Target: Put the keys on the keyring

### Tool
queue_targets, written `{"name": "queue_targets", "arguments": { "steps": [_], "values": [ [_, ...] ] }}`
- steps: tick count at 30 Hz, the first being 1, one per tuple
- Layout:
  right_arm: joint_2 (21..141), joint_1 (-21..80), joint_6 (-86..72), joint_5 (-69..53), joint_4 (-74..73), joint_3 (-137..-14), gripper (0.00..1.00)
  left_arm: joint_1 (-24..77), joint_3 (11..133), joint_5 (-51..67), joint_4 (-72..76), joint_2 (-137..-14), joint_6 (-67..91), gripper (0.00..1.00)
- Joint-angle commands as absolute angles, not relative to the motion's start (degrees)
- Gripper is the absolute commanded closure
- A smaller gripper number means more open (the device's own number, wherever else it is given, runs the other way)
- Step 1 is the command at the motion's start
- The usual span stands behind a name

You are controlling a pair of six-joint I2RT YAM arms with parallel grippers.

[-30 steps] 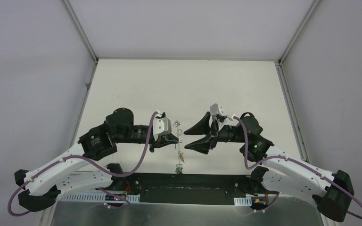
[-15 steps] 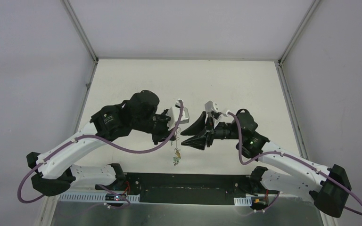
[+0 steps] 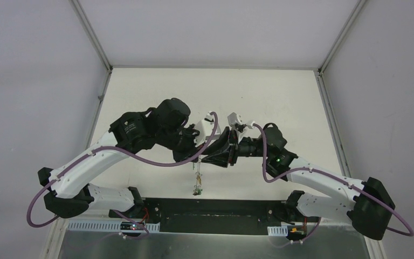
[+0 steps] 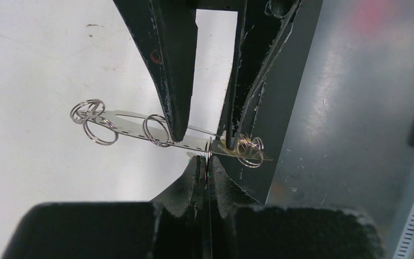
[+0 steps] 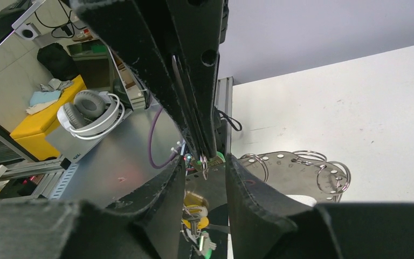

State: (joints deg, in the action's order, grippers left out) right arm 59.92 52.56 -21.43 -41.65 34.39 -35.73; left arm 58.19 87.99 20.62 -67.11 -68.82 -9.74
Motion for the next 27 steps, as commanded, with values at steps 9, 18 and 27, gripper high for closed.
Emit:
{"name": "queue_targets", "arguments": {
  "steps": [9,18,27],
  "values": [
    [63.0,53.8,-23.3,-43.8,40.4,-35.0,0.66,58.7,90.5,20.8,-67.3,-69.9,-8.1,1.0],
    [64.9,54.7,-23.2,-44.1,41.0,-35.0,0.83,58.6,90.3,20.9,-67.2,-69.4,-8.3,1.0],
    [63.7,54.8,-21.9,-42.8,41.0,-34.2,1.0,58.6,88.9,21.5,-66.6,-68.6,-8.9,1.0]
  ]
}}
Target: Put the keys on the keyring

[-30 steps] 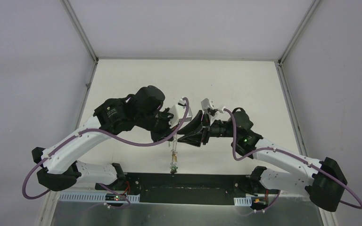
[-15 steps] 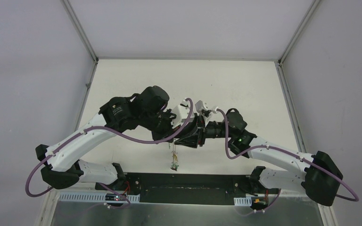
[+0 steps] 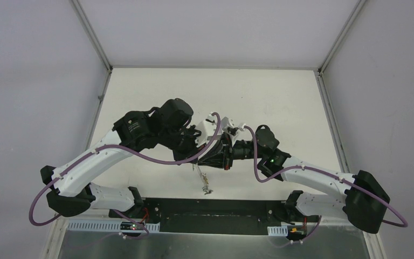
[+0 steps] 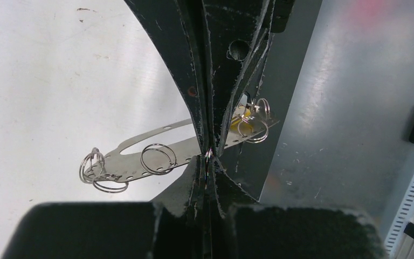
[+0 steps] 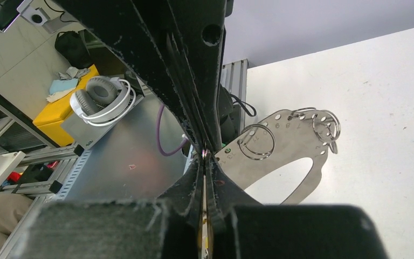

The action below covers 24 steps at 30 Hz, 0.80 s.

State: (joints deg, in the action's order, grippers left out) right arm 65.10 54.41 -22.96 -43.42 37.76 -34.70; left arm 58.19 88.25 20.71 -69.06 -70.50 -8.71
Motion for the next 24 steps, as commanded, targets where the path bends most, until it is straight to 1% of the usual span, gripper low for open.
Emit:
{"name": "queue_targets", "arguments": {
  "steps": [1,3,4,6,7,9,10,13,18,20,24],
  "values": [
    [63.2,54.8,-21.6,-42.3,40.9,-33.8,1.0,58.6,88.9,21.2,-66.4,-68.3,-9.0,1.0],
    [61.9,54.8,-20.8,-41.1,40.6,-33.1,1.0,58.6,88.5,20.4,-65.4,-67.0,-8.3,0.86],
    [61.3,54.8,-20.5,-40.7,40.3,-32.8,1.0,58.6,88.1,20.0,-64.6,-66.2,-7.9,0.8],
    [60.0,54.7,-19.9,-39.8,39.8,-32.3,1.0,58.6,86.8,19.3,-62.4,-64.4,-7.2,0.65],
    [59.6,54.7,-19.7,-39.6,39.5,-32.1,1.0,58.6,85.9,19.1,-61.2,-63.3,-6.9,0.6],
    [58.9,54.7,-19.4,-39.2,39.0,-31.8,1.0,58.7,83.6,18.2,-58.2,-60.5,-6.3,0.54],
    [58.7,54.8,-19.2,-39.1,38.8,-31.8,1.0,58.7,82.2,17.7,-56.5,-59.0,-5.9,0.52],
    [58.2,54.8,-19.3,-39.1,38.5,-31.6,1.0,58.6,76.6,17.5,-50.2,-53.2,-5.4,0.51],
    [57.5,54.7,-19.4,-39.4,38.2,-31.5,1.0,58.6,63.9,19.2,-36.1,-41.6,-4.3,0.45],
    [57.2,54.8,-19.4,-39.6,38.1,-31.5,1.0,58.7,58.6,21.2,-30.6,-37.3,-4.9,0.44],
    [56.8,54.7,-19.6,-40.1,37.8,-31.4,1.0,58.7,49.1,25.7,-20.6,-29.8,-9.6,0.47]
  ]
}}
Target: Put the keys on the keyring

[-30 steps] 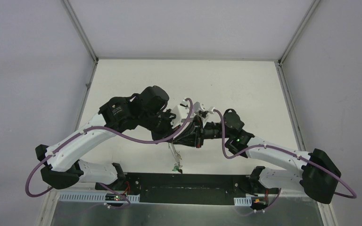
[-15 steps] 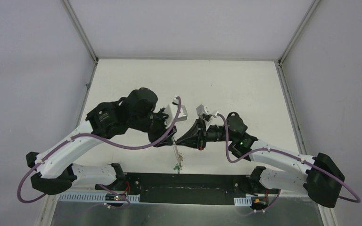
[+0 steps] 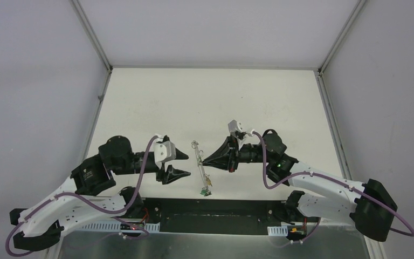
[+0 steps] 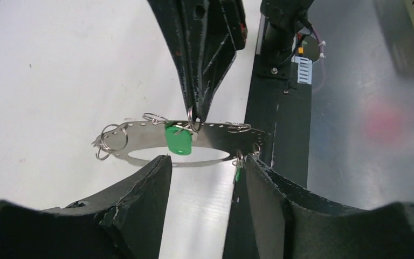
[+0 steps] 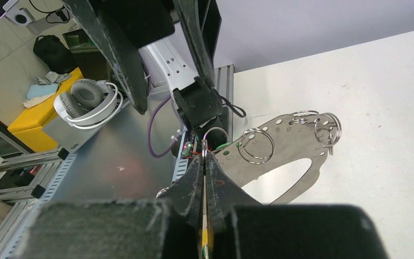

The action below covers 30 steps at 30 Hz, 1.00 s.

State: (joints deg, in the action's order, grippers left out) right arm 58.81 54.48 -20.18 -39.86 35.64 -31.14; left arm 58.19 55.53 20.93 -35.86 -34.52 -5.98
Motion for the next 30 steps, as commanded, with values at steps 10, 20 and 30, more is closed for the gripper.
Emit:
{"name": "queue_targets", "arguments": {
  "steps": [10,20,30],
  "values": [
    [56.7,54.8,-20.1,-40.7,37.4,-31.4,1.0,58.7,43.9,28.1,-16.5,-28.4,-24.0,0.53],
    [57.0,54.8,-20.3,-40.8,37.4,-31.6,1.0,58.6,45.6,30.1,-16.8,-33.3,-29.4,0.62],
    [57.1,54.8,-20.3,-40.6,37.4,-31.7,1.0,58.7,46.7,30.1,-21.3,-35.0,-32.3,0.78]
  ]
}}
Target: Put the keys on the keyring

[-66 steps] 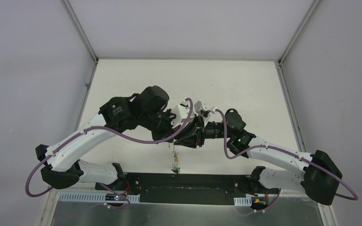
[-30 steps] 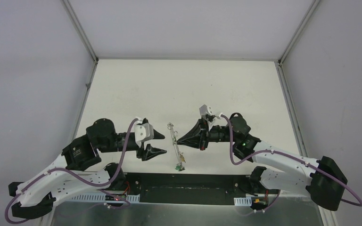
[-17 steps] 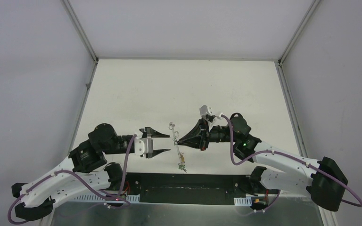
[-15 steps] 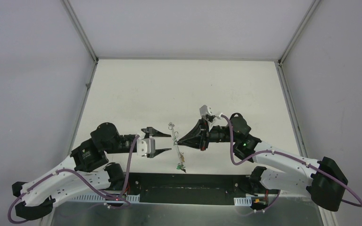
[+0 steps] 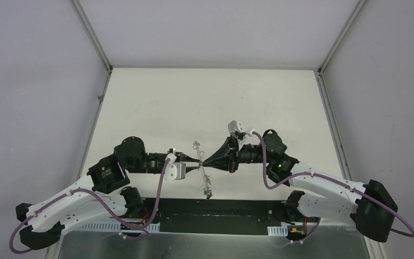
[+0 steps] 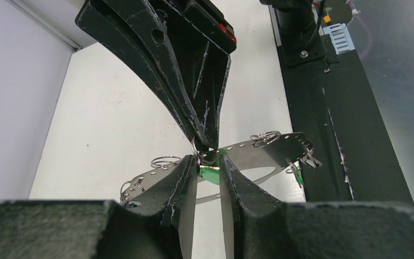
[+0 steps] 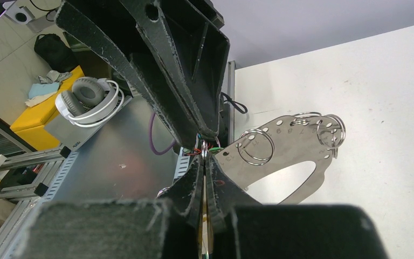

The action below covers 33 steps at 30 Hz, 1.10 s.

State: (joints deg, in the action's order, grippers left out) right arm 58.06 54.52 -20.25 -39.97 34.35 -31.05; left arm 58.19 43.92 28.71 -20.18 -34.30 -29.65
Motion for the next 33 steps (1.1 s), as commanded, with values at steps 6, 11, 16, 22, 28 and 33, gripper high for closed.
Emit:
{"name": "queue_targets", "arguments": {
  "steps": [6,11,16,22,28,33],
  "values": [
    [57.3,54.8,-20.3,-40.7,37.4,-32.0,1.0,58.6,47.4,28.5,-24.7,-36.2,-34.3,0.77],
    [57.5,54.8,-20.4,-40.7,37.4,-32.0,1.0,58.6,47.1,28.6,-25.6,-36.7,-35.4,0.89],
    [57.8,54.7,-20.5,-40.7,37.6,-32.2,1.0,58.7,47.1,28.8,-25.7,-36.8,-34.4,1.0],
    [58.0,54.8,-20.5,-40.3,38.1,-32.3,1.0,58.6,47.0,30.3,-25.8,-36.6,-31.7,1.0],
    [58.4,54.8,-20.9,-40.0,39.1,-32.3,1.0,58.8,46.7,32.7,-25.5,-37.8,-28.2,1.0],
    [58.2,54.8,-21.0,-39.8,39.3,-32.2,1.0,59.1,46.4,32.9,-25.4,-37.8,-27.6,1.0]
  ]
}}
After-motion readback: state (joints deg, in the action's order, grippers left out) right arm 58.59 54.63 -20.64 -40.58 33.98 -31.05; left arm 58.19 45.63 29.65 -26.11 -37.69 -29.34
